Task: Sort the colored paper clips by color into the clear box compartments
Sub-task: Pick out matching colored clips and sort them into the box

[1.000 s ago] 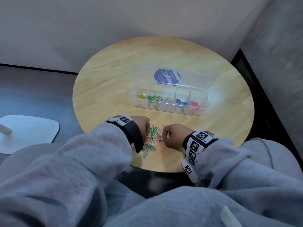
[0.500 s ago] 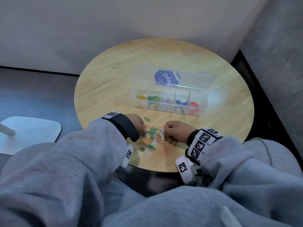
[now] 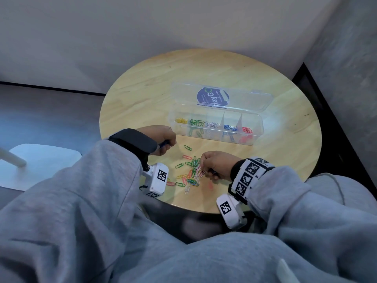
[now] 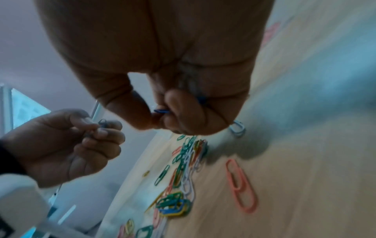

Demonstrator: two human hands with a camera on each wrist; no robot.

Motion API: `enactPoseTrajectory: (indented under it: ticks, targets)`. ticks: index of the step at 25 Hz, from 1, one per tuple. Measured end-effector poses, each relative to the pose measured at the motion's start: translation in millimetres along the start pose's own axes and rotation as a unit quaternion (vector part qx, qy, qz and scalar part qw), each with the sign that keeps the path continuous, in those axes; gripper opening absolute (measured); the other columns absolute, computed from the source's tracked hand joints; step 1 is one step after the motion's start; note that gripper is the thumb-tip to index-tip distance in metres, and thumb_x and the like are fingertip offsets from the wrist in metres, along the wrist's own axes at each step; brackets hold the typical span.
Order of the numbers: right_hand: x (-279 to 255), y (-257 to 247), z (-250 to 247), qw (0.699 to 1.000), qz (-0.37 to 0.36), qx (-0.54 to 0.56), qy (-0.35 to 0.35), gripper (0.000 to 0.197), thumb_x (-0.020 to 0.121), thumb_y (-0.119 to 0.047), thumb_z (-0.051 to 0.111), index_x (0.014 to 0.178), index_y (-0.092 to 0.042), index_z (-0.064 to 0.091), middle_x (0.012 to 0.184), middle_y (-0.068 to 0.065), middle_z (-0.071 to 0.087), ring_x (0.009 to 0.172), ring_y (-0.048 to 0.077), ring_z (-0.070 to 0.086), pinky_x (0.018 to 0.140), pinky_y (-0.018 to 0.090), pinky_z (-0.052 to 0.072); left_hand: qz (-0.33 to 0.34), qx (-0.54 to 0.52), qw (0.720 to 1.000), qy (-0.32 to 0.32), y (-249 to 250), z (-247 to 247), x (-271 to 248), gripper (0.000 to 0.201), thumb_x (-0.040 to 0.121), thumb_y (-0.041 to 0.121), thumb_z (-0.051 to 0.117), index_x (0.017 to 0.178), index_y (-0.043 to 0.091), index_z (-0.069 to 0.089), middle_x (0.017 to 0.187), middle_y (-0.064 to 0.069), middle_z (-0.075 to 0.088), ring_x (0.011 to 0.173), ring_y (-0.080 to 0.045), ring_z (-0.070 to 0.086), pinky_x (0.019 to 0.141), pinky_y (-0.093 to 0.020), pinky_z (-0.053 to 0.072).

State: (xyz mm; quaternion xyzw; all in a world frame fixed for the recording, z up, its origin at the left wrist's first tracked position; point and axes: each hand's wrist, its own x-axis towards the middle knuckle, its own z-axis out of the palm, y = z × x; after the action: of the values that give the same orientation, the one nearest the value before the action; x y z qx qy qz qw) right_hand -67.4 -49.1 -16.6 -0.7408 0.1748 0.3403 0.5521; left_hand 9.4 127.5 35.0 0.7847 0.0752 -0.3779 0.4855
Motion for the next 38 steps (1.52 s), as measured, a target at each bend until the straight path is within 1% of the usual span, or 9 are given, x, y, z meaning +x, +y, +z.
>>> enactPoseTrajectory:
  ticks: [5,9,16,21,24,28,31,35,38]
  targets:
    - [-6.8,-15.0,17.8,0.932,-0.073,-0.353,0.024,0.014,0.077,-0.020,0.069,0.075,-0.025,0.056,0.071,-0.010,0.053,0.062,0.006,0.048,0.054,0.022,0.042,0.008,-0.030,1.000,-0.003,0.1,-3.8,-7.0,0.034,0.091,-0.006,0.036,0.060,0.010,0.033,0.068,-0.006,0.035,0.052,-0.013,0.027,0.034,-0.010,0.026]
    - [-1.8,-16.2,29.1,0.891,-0.099,-0.441,0.035,0.011,0.078,-0.020,0.069,0.080,-0.022,0.058,0.071,-0.012,0.052,0.065,0.007,0.049,0.051,0.020,0.035,-0.010,-0.052,0.998,-0.013,-0.2,-6.1,-13.0,0.033,0.091,0.007,0.048,0.061,0.014,0.037,0.056,0.001,0.039,0.040,-0.006,0.031,0.035,-0.011,0.023]
    - [-0.7,-13.3,15.6,0.913,-0.090,-0.391,0.069,0.005,0.083,-0.021,0.064,0.083,-0.017,0.066,0.076,-0.006,0.057,0.080,0.015,0.053,0.070,0.025,0.044,-0.013,-0.040,0.999,0.023,-2.4,-3.2,-13.1,0.030,0.089,0.003,0.042,0.062,0.013,0.038,0.060,-0.002,0.040,0.032,-0.005,0.033,0.031,-0.011,0.019]
    - [-6.2,-10.6,6.6,0.910,-0.104,-0.382,0.124,0.008,0.082,-0.019,0.062,0.085,-0.024,0.067,0.078,-0.010,0.056,0.084,0.013,0.055,0.069,0.022,0.042,-0.028,-0.063,0.997,0.038,-0.6,0.6,-8.1,0.029,0.091,0.007,0.045,0.065,0.015,0.037,0.063,0.000,0.038,0.039,-0.007,0.035,0.031,-0.010,0.021]
    - [-7.1,-11.5,10.8,0.915,-0.100,-0.384,0.075,0.013,0.079,-0.016,0.064,0.075,-0.027,0.060,0.071,-0.012,0.053,0.070,0.011,0.055,0.056,0.021,0.043,-0.037,-0.067,0.996,0.054,0.2,0.5,-5.6,0.025,0.092,0.009,0.047,0.068,0.015,0.040,0.064,-0.001,0.040,0.050,-0.010,0.033,0.032,-0.009,0.024]
    - [-3.2,-10.2,16.8,0.904,-0.093,-0.413,0.055,0.013,0.078,-0.017,0.068,0.080,-0.024,0.057,0.071,-0.012,0.049,0.068,0.016,0.056,0.060,0.027,0.050,-0.043,-0.077,0.994,0.062,-0.6,-1.5,-3.2,0.015,0.090,0.010,0.048,0.076,0.014,0.046,0.066,-0.001,0.043,0.051,-0.010,0.036,0.034,-0.010,0.029]
    - [-3.0,-10.4,16.8,0.889,-0.100,-0.443,0.061,0.006,0.083,-0.015,0.063,0.081,-0.019,0.058,0.064,-0.008,0.053,0.055,0.011,0.050,0.053,0.021,0.042,-0.051,-0.081,0.993,0.063,-2.6,-1.8,-1.1,0.011,0.090,0.012,0.049,0.079,0.014,0.048,0.067,-0.001,0.044,0.050,-0.010,0.037,0.033,-0.009,0.029]
    - [-2.3,-9.4,18.4,0.879,-0.084,-0.465,0.066,0.010,0.085,-0.014,0.056,0.087,-0.010,0.065,0.084,0.007,0.068,0.073,0.020,0.057,0.067,0.031,0.051,-0.062,-0.092,0.992,0.065,-5.6,-2.1,1.2,0.011,0.089,0.014,0.053,0.079,0.014,0.048,0.065,-0.001,0.045,0.048,-0.010,0.038,0.033,-0.010,0.030]
    - [-5.3,-7.9,11.1,0.910,-0.077,-0.401,0.070,0.012,0.082,-0.015,0.060,0.071,-0.019,0.058,0.078,0.000,0.064,0.074,0.017,0.058,0.066,0.029,0.049,-0.068,-0.114,0.989,0.068,-7.4,-4.0,3.2,0.010,0.087,0.015,0.057,0.081,0.010,0.050,0.066,-0.002,0.047,0.045,-0.011,0.041,0.033,-0.013,0.035]
